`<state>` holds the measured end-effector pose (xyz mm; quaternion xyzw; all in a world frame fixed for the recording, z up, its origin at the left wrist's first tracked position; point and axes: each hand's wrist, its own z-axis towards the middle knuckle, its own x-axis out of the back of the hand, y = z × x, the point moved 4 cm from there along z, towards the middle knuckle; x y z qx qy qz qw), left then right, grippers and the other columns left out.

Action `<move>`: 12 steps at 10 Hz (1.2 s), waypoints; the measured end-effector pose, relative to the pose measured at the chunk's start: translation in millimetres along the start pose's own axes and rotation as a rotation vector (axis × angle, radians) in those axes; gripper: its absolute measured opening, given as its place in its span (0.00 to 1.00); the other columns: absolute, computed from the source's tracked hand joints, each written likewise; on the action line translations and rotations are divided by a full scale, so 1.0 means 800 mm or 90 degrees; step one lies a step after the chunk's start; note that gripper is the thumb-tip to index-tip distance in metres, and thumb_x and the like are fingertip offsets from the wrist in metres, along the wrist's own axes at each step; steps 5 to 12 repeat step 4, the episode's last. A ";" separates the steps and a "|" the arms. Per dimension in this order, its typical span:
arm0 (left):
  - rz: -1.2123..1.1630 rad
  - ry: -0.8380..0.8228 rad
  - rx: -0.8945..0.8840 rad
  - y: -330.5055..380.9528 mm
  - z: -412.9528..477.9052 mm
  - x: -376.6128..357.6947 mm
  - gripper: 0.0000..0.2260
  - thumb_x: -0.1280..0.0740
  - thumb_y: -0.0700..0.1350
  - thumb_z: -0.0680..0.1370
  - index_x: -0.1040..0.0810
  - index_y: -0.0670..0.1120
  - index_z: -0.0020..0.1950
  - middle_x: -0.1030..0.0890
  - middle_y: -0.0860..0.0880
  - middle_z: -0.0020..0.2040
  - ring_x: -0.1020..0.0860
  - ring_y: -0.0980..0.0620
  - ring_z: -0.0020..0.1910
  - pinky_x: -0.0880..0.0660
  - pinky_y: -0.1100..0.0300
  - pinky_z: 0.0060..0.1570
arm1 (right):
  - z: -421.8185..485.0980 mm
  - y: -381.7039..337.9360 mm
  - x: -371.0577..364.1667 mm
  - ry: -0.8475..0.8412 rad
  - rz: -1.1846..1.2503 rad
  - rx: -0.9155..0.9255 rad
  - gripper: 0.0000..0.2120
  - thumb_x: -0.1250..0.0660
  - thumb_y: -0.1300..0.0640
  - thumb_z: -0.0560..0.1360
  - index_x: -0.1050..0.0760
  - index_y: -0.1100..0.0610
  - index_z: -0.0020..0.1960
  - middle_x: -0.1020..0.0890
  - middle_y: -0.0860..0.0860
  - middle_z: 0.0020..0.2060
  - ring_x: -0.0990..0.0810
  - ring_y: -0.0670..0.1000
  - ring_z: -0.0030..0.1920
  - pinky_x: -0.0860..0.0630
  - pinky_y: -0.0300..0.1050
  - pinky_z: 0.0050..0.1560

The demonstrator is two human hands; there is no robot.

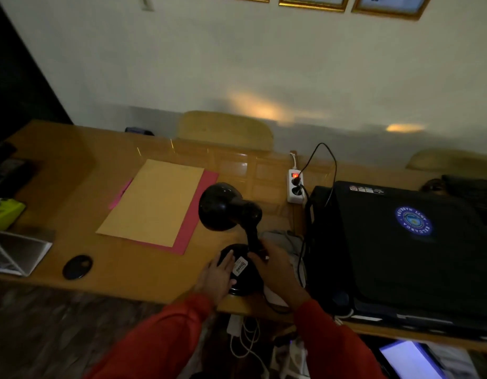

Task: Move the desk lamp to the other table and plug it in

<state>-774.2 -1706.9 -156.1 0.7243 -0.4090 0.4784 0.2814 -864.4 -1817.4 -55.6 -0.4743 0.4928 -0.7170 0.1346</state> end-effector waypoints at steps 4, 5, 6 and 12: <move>-0.396 -0.017 -0.027 -0.014 -0.064 0.072 0.21 0.39 0.52 0.79 0.34 0.49 0.71 0.31 0.45 0.72 0.31 0.46 0.69 0.31 0.53 0.64 | -0.027 -0.018 0.030 -0.187 -0.210 -0.098 0.14 0.36 0.57 0.76 0.27 0.64 0.58 0.21 0.61 0.56 0.23 0.57 0.55 0.27 0.43 0.51; -0.396 -0.017 -0.027 -0.014 -0.064 0.072 0.21 0.39 0.52 0.79 0.34 0.49 0.71 0.31 0.45 0.72 0.31 0.46 0.69 0.31 0.53 0.64 | -0.027 -0.018 0.030 -0.187 -0.210 -0.098 0.14 0.36 0.57 0.76 0.27 0.64 0.58 0.21 0.61 0.56 0.23 0.57 0.55 0.27 0.43 0.51; -0.396 -0.017 -0.027 -0.014 -0.064 0.072 0.21 0.39 0.52 0.79 0.34 0.49 0.71 0.31 0.45 0.72 0.31 0.46 0.69 0.31 0.53 0.64 | -0.027 -0.018 0.030 -0.187 -0.210 -0.098 0.14 0.36 0.57 0.76 0.27 0.64 0.58 0.21 0.61 0.56 0.23 0.57 0.55 0.27 0.43 0.51; -0.396 -0.017 -0.027 -0.014 -0.064 0.072 0.21 0.39 0.52 0.79 0.34 0.49 0.71 0.31 0.45 0.72 0.31 0.46 0.69 0.31 0.53 0.64 | -0.027 -0.018 0.030 -0.187 -0.210 -0.098 0.14 0.36 0.57 0.76 0.27 0.64 0.58 0.21 0.61 0.56 0.23 0.57 0.55 0.27 0.43 0.51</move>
